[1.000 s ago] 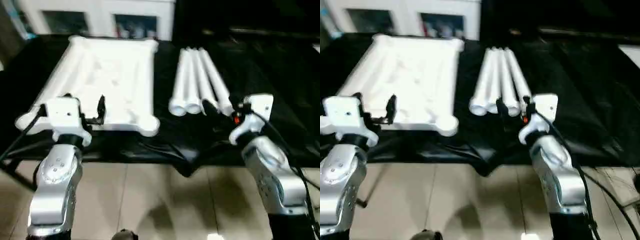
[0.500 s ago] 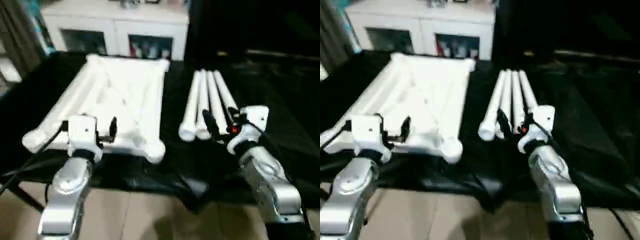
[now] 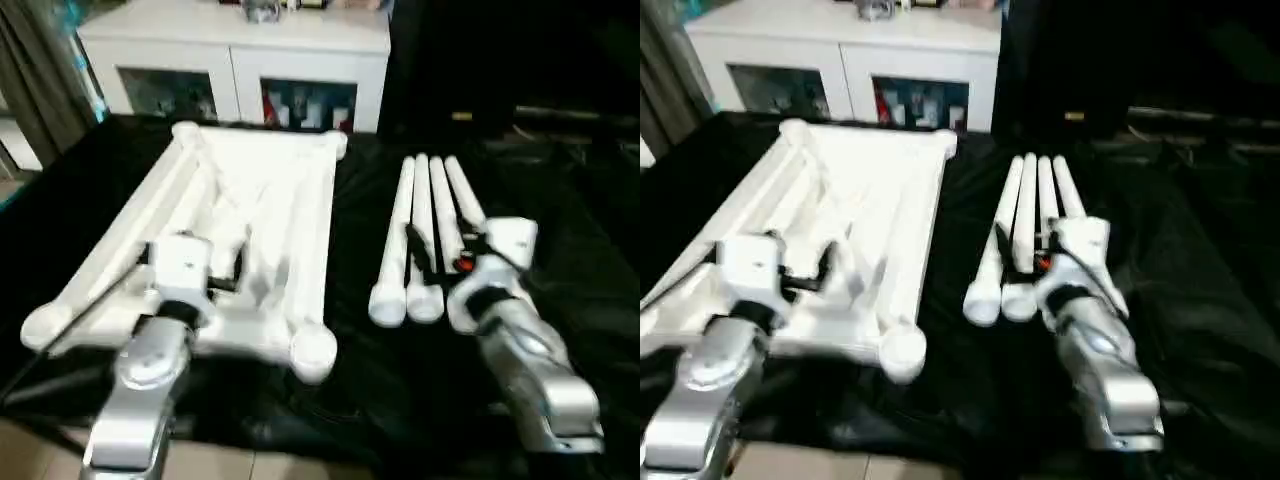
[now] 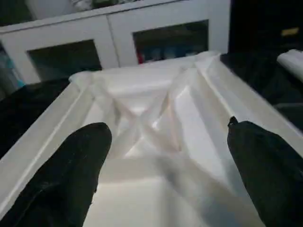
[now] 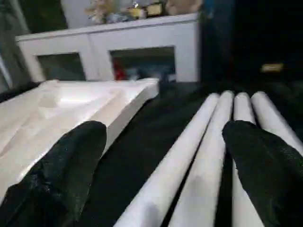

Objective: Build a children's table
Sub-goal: Move to table

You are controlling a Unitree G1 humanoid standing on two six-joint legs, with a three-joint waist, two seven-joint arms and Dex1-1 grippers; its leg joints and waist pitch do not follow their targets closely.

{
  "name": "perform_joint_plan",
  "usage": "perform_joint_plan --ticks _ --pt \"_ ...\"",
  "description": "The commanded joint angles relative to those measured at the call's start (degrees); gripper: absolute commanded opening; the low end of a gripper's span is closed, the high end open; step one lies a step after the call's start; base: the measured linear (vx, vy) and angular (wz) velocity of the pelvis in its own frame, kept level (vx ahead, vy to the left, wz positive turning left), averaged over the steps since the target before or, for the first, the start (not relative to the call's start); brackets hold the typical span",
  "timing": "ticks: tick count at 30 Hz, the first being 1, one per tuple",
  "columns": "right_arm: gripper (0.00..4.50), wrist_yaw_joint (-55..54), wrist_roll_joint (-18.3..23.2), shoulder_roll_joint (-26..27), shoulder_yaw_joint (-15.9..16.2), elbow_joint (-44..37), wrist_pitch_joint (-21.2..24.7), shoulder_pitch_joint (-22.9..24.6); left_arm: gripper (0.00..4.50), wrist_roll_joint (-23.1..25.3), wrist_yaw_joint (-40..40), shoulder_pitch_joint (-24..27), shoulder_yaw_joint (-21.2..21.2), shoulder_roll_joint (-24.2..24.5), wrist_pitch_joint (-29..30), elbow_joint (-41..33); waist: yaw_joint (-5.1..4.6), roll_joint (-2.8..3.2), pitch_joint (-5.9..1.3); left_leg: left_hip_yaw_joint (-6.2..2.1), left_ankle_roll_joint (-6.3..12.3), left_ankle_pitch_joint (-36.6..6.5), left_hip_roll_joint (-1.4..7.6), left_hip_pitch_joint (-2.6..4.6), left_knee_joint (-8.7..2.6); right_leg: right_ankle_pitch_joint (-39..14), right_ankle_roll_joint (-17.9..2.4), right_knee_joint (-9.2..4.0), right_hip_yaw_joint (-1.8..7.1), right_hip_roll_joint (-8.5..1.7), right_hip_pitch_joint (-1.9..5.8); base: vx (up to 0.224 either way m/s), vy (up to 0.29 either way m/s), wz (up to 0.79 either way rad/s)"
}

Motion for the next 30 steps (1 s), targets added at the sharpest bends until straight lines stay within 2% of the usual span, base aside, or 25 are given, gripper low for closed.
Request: perform_joint_plan --ticks 1,2,3,4,5,6,7,8,9,10,11,12,13,14,15,16,17,18,19,21,22,24,25,29,30 --pt "4.43 -0.2 0.5 1.0 1.0 -1.9 0.5 -0.8 4.46 -0.4 -1.3 -0.5 1.4 1.1 0.0 0.2 1.41 1.07 -2.00 -0.76 -0.74 6.8 3.73 -3.38 -3.94 -15.1 -17.5 -8.01 3.93 -7.69 5.39 0.120 0.020 -0.02" --pt "4.43 0.1 1.0 1.2 0.9 -2.1 0.6 -0.8 4.46 -0.7 -1.8 -0.7 1.4 1.2 0.2 0.3 1.05 2.05 -2.28 -0.61 -0.24 7.7 4.82 -2.73 -6.53 -16.2 -16.2 -7.78 2.26 -6.15 5.44 0.120 0.020 -0.02" --pt "4.43 1.4 1.1 0.6 1.3 -2.2 0.8 -1.0 4.46 -2.9 -3.9 -0.9 1.4 1.2 1.3 0.2 -0.33 4.88 -1.98 -2.08 0.65 1.0 6.96 -0.87 -10.79 -15.0 -10.7 -4.64 -0.94 -0.32 3.10 0.125 0.082 -0.04" --pt "4.43 2.0 1.1 0.2 1.5 -2.2 0.9 -1.2 4.46 -4.1 -5.0 -1.1 1.5 1.2 1.9 0.2 -2.19 4.93 -2.27 -5.56 3.71 -8.4 10.11 4.16 -12.12 -11.0 -7.8 0.20 -1.68 0.75 -0.40 0.153 0.093 -0.01" --pt "4.43 6.4 1.4 -1.8 2.9 -2.5 0.1 -1.5 4.46 -6.6 -10.0 -1.1 0.2 2.8 2.3 -0.4 -2.56 5.48 -3.12 -6.63 5.65 -9.8 10.58 5.94 -12.13 -8.0 -6.6 1.36 -1.74 0.31 -1.38 0.153 0.093 -0.01" --pt "4.43 7.9 1.8 -2.5 3.2 -2.5 0.3 -1.7 4.46 -7.2 -12.0 -1.1 -0.5 3.6 1.7 -0.7 -2.83 5.20 -3.34 -7.56 12.45 -0.8 10.68 6.84 -10.73 -3.1 -2.9 2.68 -1.29 -0.20 -3.47 0.139 0.058 0.05" --pt "4.43 11.0 2.9 -3.8 3.6 -2.6 0.9 -2.0 4.46 -7.7 -15.9 -1.2 -2.1 5.6 -0.3 -0.9 -2.20 4.94 -3.17 -6.65 18.88 15.8 10.16 6.04 -8.80 2.3 -0.4 2.72 -0.08 -1.73 -5.05 0.095 0.029 0.06" --pt "4.43 11.2 2.9 -4.0 3.7 -2.6 1.0 -2.0 4.46 -7.7 -16.1 -1.3 -2.2 5.7 -0.2 -0.9 -1.81 3.93 -3.40 -5.51 19.79 22.0 9.29 5.30 -7.31 6.1 -0.5 0.90 1.03 -2.88 -4.99 0.095 0.029 0.06" --pt "4.43 16.0 3.9 -6.7 4.5 -2.4 2.2 -2.9 4.46 -7.6 -20.6 -2.5 -4.3 8.4 0.2 0.6 -0.95 2.39 -3.57 -2.06 15.17 27.1 4.46 0.53 -4.83 17.7 -2.5 -1.58 3.22 -5.10 -1.21 0.070 -0.002 0.06" --pt "4.43 18.2 4.1 -8.1 5.0 -2.5 2.6 -3.2 4.46 -7.2 -22.9 -3.1 -5.4 10.0 -0.1 1.5 0.21 1.14 -4.57 -0.78 10.55 26.9 2.37 -1.98 -4.33 33.1 -5.9 -0.41 4.71 -5.41 1.70 0.000 0.000 0.00" --pt "4.43 18.8 4.2 -8.5 5.1 -2.5 2.7 -3.3 4.46 -7.1 -23.5 -3.4 -5.6 10.4 -0.1 1.8 0.38 1.02 -4.74 -0.90 8.42 26.9 2.58 -2.90 -4.67 40.9 -6.5 0.42 4.85 -5.35 2.58 0.000 0.000 0.00" --pt "4.43 22.0 4.3 -10.5 5.8 -2.3 3.2 -3.9 4.46 -7.1 -27.4 -4.9 -6.5 12.4 -0.9 3.7 0.52 1.40 -4.82 -0.72 4.63 23.6 2.98 -3.24 -5.68 48.5 -6.0 0.73 3.92 -4.55 2.94 0.000 0.000 0.00" --pt "4.43 23.7 4.1 -11.6 6.1 -1.9 3.3 -4.4 4.46 -7.7 -30.3 -6.1 -6.8 13.5 -1.7 5.2 0.39 2.16 -4.27 -0.76 1.39 17.1 3.39 -2.59 -6.48 42.1 -6.2 -0.10 3.10 -3.87 2.47 0.000 0.000 0.00" --pt "4.43 25.2 4.1 -12.6 6.5 -1.5 3.2 -4.9 4.18 -8.3 -33.0 -7.2 -6.9 14.4 -2.3 6.5 0.19 2.42 -3.98 -0.88 0.16 13.8 3.76 -2.29 -6.93 36.1 -6.8 -0.60 2.84 -3.66 2.31 -0.051 -0.058 -0.02" --pt "4.43 27.9 4.4 -14.3 7.1 -0.8 3.2 -5.8 4.18 -9.4 -38.2 -9.0 -7.2 16.6 -3.8 9.0 -0.16 2.84 -3.45 -1.27 -1.54 7.4 4.56 -1.79 -7.81 22.3 -8.7 -1.38 2.53 -3.51 2.17 0.000 0.000 0.00" --pt "4.43 27.9 4.4 -14.3 7.1 -0.8 3.2 -5.8 4.10 -9.4 -38.2 -9.0 -7.2 16.6 -3.8 9.0 -0.47 3.57 -3.12 -1.41 -2.52 3.0 5.49 -1.42 -8.58 11.8 -11.1 -1.77 2.55 -3.64 2.05 -0.070 -0.025 -0.05" --pt "4.43 29.1 4.8 -15.0 7.2 -0.5 3.4 -6.1 4.08 -9.8 -40.6 -9.9 -7.4 17.8 -4.2 10.2 -0.57 3.87 -3.03 -1.51 -2.70 1.5 5.95 -1.23 -8.79 8.8 -12.3 -2.05 2.54 -3.82 1.97 0.000 0.000 0.00" --pt "4.43 30.5 5.3 -15.6 7.5 -0.6 3.7 -6.4 3.86 -10.2 -43.6 -10.8 -7.7 19.4 -4.7 11.5 -0.57 3.67 -2.66 -1.22 -2.25 -1.4 6.37 -0.67 -9.03 4.7 -14.0 -2.78 2.88 -4.08 1.45 0.000 0.000 0.00" --pt "4.43 32.7 5.8 -16.8 8.3 -0.9 4.0 -6.6 3.76 -10.2 -47.7 -12.2 -8.6 21.8 -5.2 13.6 -0.65 3.68 -2.16 -0.86 -2.18 -5.9 6.53 -0.43 -9.60 -0.6 -15.3 -3.28 3.03 -4.30 1.45 0.000 0.000 0.00" --pt "4.43 34.8 6.0 -17.7 8.8 -1.0 4.1 -6.8 3.63 -10.1 -51.1 -13.5 -9.6 23.8 -5.1 15.4 -0.63 3.63 -1.73 -0.27 -3.35 -12.4 6.73 -0.02 -10.13 -11.2 -14.7 -4.21 3.16 -4.67 1.34 -0.064 -0.022 0.07" --pt "4.43 37.0 5.9 -18.9 9.6 -1.1 4.2 -7.1 3.52 -9.2 -54.8 -14.9 -11.1 26.3 -5.8 17.7 -0.53 3.05 -1.34 0.07 -3.50 -14.0 6.70 0.17 -10.52 -16.8 -13.2 -5.01 3.36 -4.73 1.21 -0.052 -0.023 0.05" --pt "4.43 40.1 5.5 -20.3 10.6 -0.7 4.3 -7.7 3.30 -7.1 -59.8 -17.3 -13.4 29.2 -7.9 22.2 -0.43 3.40 -1.82 0.67 -4.21 -12.1 6.90 0.65 -10.54 -17.5 -12.3 -4.98 3.61 -4.82 1.01 0.000 0.000 0.00" --pt "4.43 40.1 5.5 -20.3 10.6 -0.7 4.3 -7.7 3.23 -7.1 -59.8 -17.3 -13.4 29.2 -7.9 22.2 -0.36 3.40 -2.06 0.77 -3.87 -8.3 7.02 0.23 -10.67 -13.4 -12.5 -4.74 3.46 -4.79 1.43 0.000 0.000 0.00" --pt "4.43 43.9 5.2 -22.2 12.8 -1.1 4.9 -8.3 2.95 -1.0 -63.9 -22.4 -17.3 31.2 -13.2 32.6 -0.16 3.31 -2.39 1.43 -2.51 -4.0 6.99 0.01 -10.54 -6.6 -13.7 -4.67 3.19 -4.46 1.34 0.000 0.000 0.00" --pt "4.43 44.6 5.2 -22.6 13.3 -1.5 5.1 -8.2 2.84 -0.1 -64.0 -23.4 -17.7 31.1 -14.2 34.7 -0.09 3.36 -2.68 1.52 -2.36 -2.1 7.03 -0.19 -10.31 -3.1 -14.3 -4.15 3.10 -4.59 1.65 0.000 0.000 0.00"
